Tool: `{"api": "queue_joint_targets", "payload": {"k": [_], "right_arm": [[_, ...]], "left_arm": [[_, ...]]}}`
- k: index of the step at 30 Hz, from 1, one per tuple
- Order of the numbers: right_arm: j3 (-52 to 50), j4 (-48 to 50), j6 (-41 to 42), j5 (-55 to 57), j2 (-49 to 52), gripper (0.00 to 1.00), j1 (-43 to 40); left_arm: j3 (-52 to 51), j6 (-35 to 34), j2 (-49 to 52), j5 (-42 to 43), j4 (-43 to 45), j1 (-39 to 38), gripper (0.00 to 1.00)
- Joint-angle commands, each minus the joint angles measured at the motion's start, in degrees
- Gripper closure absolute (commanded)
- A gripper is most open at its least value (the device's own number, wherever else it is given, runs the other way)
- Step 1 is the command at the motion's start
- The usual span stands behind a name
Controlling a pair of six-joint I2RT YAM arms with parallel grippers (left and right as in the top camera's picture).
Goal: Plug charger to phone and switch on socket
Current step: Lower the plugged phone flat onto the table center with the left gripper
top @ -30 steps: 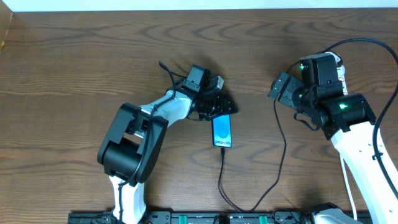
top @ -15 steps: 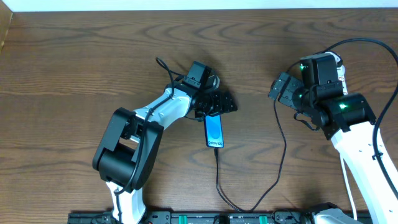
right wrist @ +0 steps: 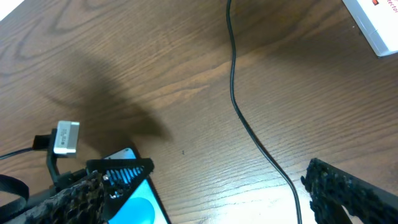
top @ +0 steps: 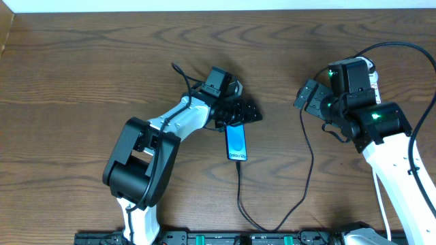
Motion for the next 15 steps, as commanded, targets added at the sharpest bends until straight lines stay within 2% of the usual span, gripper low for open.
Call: {"api": "queue_joint_targets", "payload": {"k": [1,6,15], "right_arm": [[0.3,0.0,-0.8,0.9,0.1,0.01,0.0],[0.3,0.3,-0.6,0.7,0.1,0.01,0.0],[0.3,0.3,-0.7,0.7,0.1,0.01,0.0]], "left_arm": [[-2.2,0.1,3.1,-5.5,-1.1,-2.7,0.14],[-2.2,-1.0,3.1,-13.9,-1.8,-6.2,0.14],[-2.2,-1.4,3.1,-17.4,-2.0,-6.2,0.14]]}}
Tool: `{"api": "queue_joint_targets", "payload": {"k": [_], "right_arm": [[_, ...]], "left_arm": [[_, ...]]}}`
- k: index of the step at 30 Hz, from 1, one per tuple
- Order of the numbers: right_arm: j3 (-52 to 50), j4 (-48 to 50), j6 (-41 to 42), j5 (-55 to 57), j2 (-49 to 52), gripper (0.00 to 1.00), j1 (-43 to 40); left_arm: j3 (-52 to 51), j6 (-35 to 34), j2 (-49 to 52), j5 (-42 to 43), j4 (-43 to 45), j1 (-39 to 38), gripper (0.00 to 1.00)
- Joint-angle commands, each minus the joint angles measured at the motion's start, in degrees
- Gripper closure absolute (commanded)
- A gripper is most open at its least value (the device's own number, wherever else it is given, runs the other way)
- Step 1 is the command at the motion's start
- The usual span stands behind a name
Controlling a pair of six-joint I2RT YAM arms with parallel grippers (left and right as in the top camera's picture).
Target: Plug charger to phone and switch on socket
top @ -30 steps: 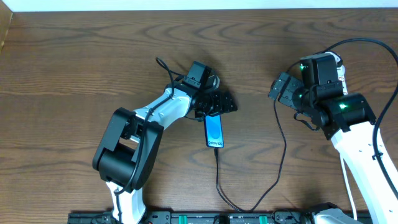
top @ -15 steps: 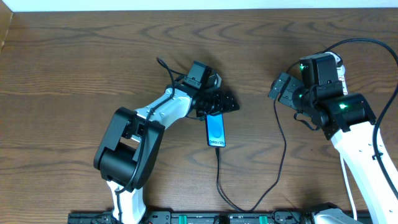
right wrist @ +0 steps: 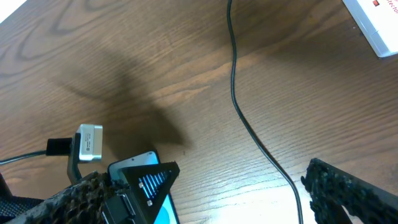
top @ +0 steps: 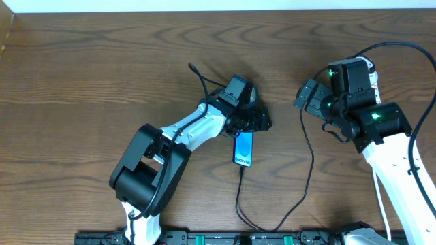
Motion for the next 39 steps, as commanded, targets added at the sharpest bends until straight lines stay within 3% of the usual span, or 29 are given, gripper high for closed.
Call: {"api": "queue_joint_targets", "payload": {"k": [1,12,19,28,34,39], "right_arm": [[0.3,0.1,-0.7,0.7,0.1,0.01,0.0],[0.3,0.1,-0.7,0.7,0.1,0.01,0.0],[0.3,0.1,-0.7,0.7,0.1,0.01,0.0],[0.3,0.0,-0.7,0.7,0.1,0.01,0.0],[0.3,0.0,-0.7,2.0,0.1,0.01,0.0],[0.3,0.0,-0.7,2.3,0.1,0.01,0.0]], "left_arm": [[-2.6,-0.5,4.0,-7.3,-2.3,1.1,0.14],[-2.6,-0.4,4.0,-14.1,-3.2,4.5,0.14],[-2.6,0.1,4.0,-14.1,-5.8,9.2,0.14],[-2.4,9.4,2.7,-14.9,-12.7,17.0,0.14],[-2.3,17.5,-3.0,-20.7,-20.7,22.4,0.14],[-1.6,19.6,-13.0,-34.7,-30.4,23.8,0.14]]}}
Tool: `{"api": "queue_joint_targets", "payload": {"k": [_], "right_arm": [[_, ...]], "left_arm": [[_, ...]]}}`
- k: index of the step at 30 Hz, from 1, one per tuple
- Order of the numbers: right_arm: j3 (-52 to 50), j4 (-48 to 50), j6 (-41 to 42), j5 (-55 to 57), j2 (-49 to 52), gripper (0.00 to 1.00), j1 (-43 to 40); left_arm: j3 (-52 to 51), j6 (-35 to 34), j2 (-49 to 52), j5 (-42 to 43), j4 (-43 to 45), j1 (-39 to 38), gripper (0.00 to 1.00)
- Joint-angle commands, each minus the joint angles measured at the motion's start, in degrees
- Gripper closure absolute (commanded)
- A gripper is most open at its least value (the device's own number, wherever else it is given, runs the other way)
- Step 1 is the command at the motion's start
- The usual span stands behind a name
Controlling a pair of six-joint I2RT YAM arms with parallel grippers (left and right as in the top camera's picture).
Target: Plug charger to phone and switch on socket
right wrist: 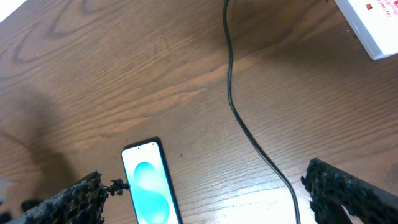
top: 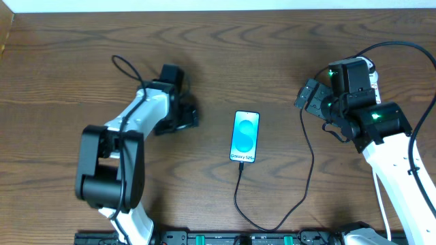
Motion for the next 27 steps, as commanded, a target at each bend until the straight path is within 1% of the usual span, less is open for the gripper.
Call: {"api": "queue_joint_targets", "payload": {"k": [1,2,3,7,13,18,24,26,27], "right_arm": [[0.3,0.0,-0.7,1.3,0.1,0.01,0.0],[0.3,0.0,-0.7,1.4,0.1,0.01,0.0],[0.3,0.0,-0.7,1.3,0.1,0.01,0.0],[0.3,0.0,-0.7,1.3,0.1,0.01,0.0],[0.3,-0.1,-0.7,1.3,0.1,0.01,0.0],[0.3,-0.1,-0.7,1.3,0.1,0.01,0.0],[0.3,0.0,-0.7,0.2,0.1,0.01,0.0],[0.3,0.9,-3.1,-1.6,0.1,0.01,0.0],[0.3,1.8,-5.8,-3.1,0.1,0.01,0.0]], "left_arm": [[0.3,3.5,-9.9,-14.0,-4.1,0.0,0.14],[0.3,3.5,-11.8,-15.0,-5.0,0.0,0.14],[0.3,3.5,-17.3,-16.2,-6.9,0.0,0.14],[0.2,3.5,-27.2,-16.2,-8.0,0.0,0.14],[0.2,3.5,-37.3,-16.2,-8.1,0.0,0.14],[0.2,3.5,-41.2,-16.2,-8.1,0.0,0.14],[0.2,3.5,-41.6,-16.2,-8.1,0.0,0.14],[0.2,3.5,-41.5,-16.2,-8.1,0.0,0.14],[0.2,3.5,-41.5,-16.2,-8.1,0.0,0.14]]}}
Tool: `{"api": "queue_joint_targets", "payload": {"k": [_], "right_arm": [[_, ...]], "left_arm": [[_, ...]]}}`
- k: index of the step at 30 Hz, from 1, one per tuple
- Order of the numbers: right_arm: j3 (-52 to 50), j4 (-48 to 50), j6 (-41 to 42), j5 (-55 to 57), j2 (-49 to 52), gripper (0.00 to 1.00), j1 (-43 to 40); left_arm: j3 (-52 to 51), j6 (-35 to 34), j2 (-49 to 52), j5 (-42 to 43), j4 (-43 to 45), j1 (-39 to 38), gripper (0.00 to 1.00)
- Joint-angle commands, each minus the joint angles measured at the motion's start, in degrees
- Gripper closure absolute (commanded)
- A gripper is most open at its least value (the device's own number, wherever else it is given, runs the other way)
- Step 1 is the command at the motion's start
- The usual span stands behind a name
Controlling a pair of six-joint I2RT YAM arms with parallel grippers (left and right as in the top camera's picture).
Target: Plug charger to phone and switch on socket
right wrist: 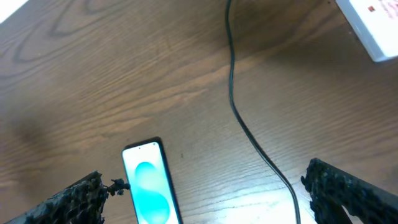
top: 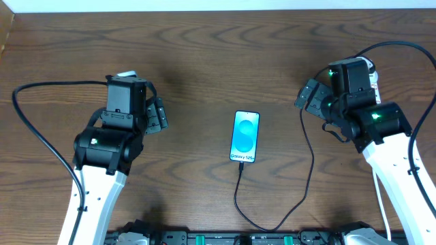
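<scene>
The phone point(top: 246, 136) lies flat in the middle of the table with its screen lit, also seen in the right wrist view point(right wrist: 149, 180). The black charger cable point(top: 240, 178) is plugged into the phone's near end, loops along the front edge and runs up to the white socket point(right wrist: 367, 28). In the overhead view the socket point(top: 372, 68) is mostly hidden behind the right arm. My right gripper point(right wrist: 204, 177) hangs open above the table between phone and cable. My left gripper point(top: 157, 112) is far left of the phone, open and empty.
The left arm's own black cable point(top: 41, 129) loops over the table at the far left. The dark wooden table point(top: 204, 54) carries nothing else. The arm bases stand along the front edge.
My left gripper has drawn further back to the left, away from the phone, and its arm has swung round. The phone, the cable and my right gripper are where they were.
My left gripper was at the top end of the phone, which lay tilted with the cable plugged in. Then phone and gripper were a little further right. Later the phone lay free and straight, with the gripper off to the left, and now further back.
</scene>
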Motion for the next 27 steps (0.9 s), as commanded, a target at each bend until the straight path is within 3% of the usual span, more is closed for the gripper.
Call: {"api": "queue_joint_targets", "payload": {"k": [1,7,12,18,27], "right_arm": [[0.3,2.1,-8.1,-4.6,0.1,0.01,0.0],[0.9,1.7,-13.2,-7.6,0.1,0.01,-0.7],[4.8,-2.4,-17.2,-14.3,0.1,0.01,-6.1],[16.2,-9.3,-25.1,-21.3,3.7,0.01,-16.7],[39.8,-25.8,-35.4,-21.2,22.0,0.01,-26.3]], "left_arm": [[0.6,0.3,-0.1,-1.1,-0.2,-0.1,0.14],[0.6,0.3,-0.1,-1.1,-0.2,-0.1,0.14],[0.6,0.3,-0.1,-1.1,-0.2,-0.1,0.14],[0.6,0.3,0.0,-1.1,-0.2,-0.1,0.14],[0.6,0.3,0.0,-1.1,-0.2,-0.1,0.14]]}}
